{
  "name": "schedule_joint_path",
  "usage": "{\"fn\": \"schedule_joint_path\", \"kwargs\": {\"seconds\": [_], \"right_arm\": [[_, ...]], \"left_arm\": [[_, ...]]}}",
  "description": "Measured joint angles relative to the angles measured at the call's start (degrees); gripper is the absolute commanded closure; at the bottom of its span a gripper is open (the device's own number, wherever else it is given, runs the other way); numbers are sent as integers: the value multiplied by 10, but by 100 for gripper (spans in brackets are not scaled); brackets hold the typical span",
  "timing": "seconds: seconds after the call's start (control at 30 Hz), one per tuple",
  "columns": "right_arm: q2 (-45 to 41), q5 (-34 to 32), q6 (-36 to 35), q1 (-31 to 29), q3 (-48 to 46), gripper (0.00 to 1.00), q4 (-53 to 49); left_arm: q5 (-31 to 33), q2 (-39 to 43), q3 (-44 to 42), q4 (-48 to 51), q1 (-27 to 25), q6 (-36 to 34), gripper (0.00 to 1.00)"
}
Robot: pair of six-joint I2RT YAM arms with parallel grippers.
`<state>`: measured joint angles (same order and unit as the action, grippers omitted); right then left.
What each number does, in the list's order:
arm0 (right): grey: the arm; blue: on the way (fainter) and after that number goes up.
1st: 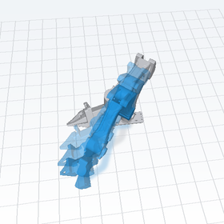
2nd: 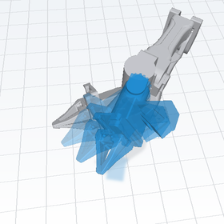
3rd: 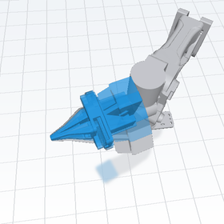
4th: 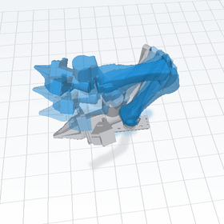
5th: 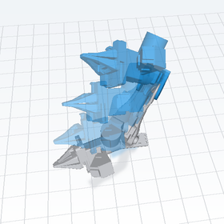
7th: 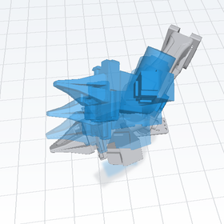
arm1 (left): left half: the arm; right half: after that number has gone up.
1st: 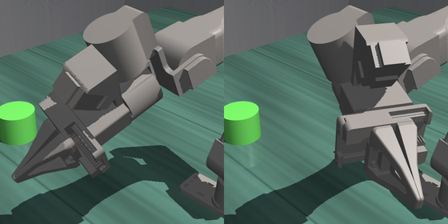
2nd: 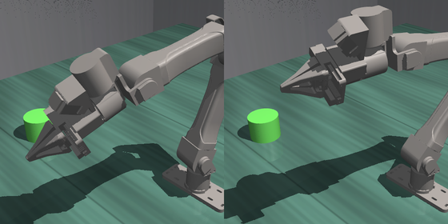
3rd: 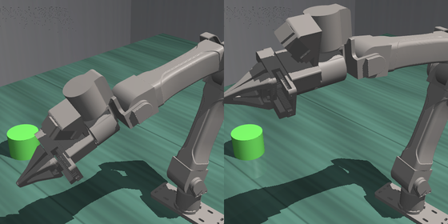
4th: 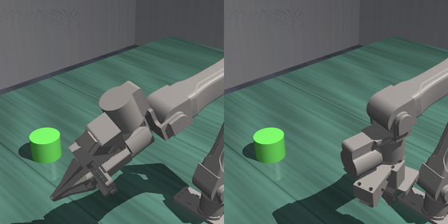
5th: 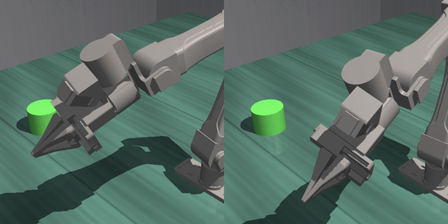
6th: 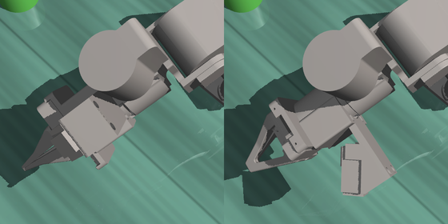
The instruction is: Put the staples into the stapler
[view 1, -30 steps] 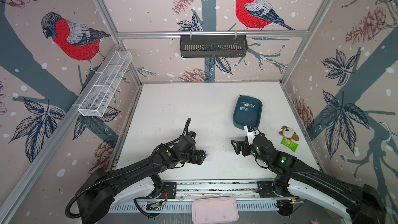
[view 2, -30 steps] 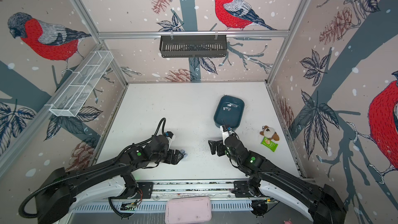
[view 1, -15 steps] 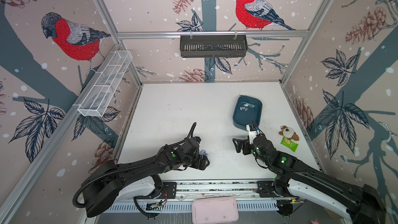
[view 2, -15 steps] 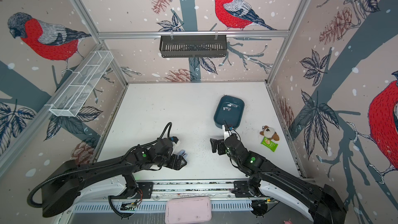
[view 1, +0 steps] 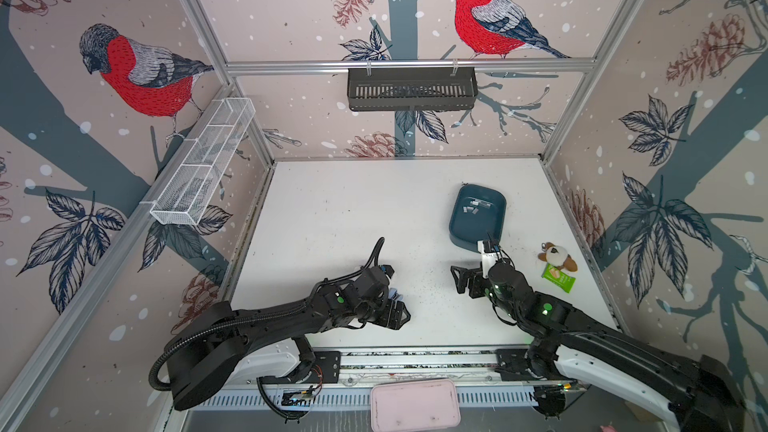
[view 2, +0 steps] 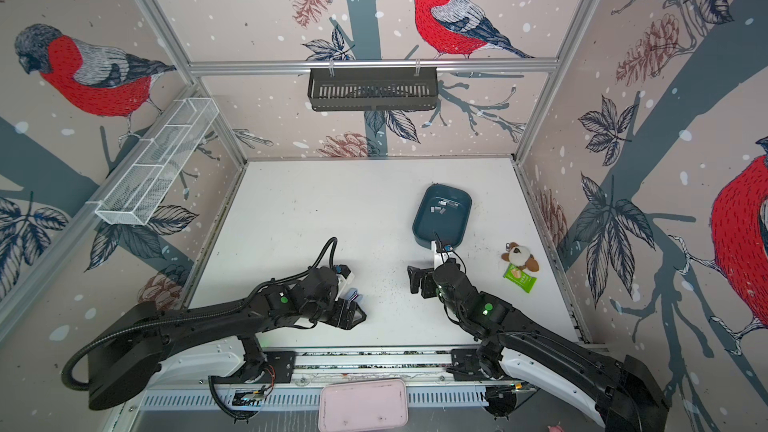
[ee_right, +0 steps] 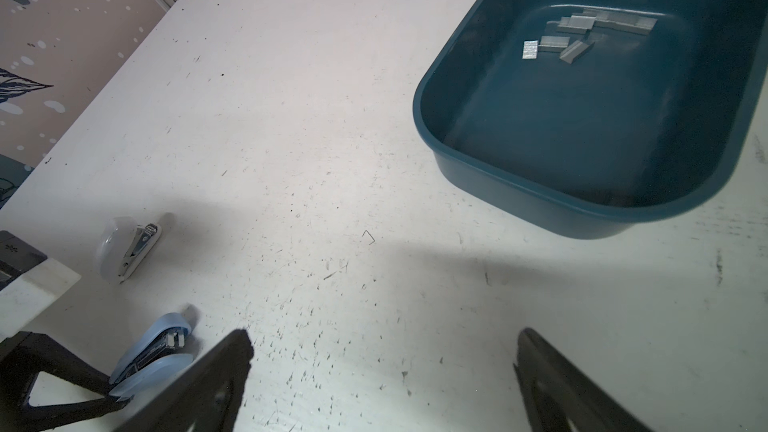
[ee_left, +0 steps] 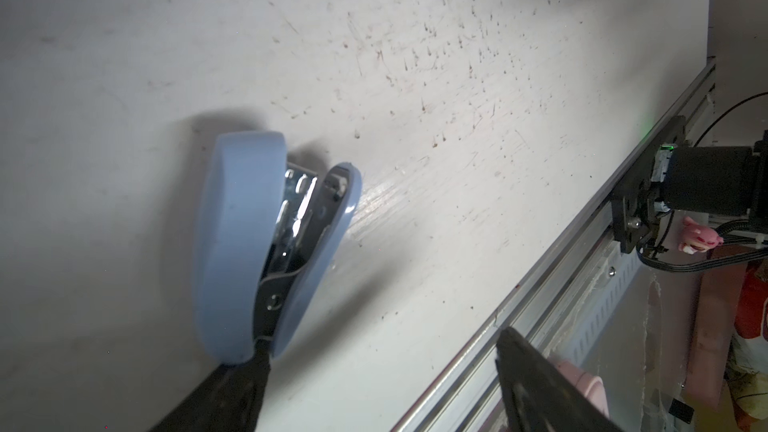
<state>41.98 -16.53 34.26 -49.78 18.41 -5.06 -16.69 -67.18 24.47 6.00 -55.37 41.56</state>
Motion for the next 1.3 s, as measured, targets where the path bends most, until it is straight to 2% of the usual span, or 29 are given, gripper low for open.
{"fn": "schedule_joint_path", "kwargs": {"seconds": [0.43,0.6,0.73,0.97,1.1,1.3], "right_arm": [[2,-7,11,0,-2,0,1],[0,-12,20,0,-2,1,4],[5,-12,20,0,5,6,3],[47,-10,59,-3,39,18,-16],[109,-8,90,-13,89,25,-50],[207,-1,124,-33,170,31,-98]], "left_arm": [[-58,-100,50,-100,0,-8,14],[-71,-109,58,-126,-1,-12,14],[-66,-63,43,-120,-1,-15,14],[-11,65,-11,-87,-1,-7,16],[29,140,-62,-90,-1,18,17],[79,223,-131,-121,5,35,13]]}}
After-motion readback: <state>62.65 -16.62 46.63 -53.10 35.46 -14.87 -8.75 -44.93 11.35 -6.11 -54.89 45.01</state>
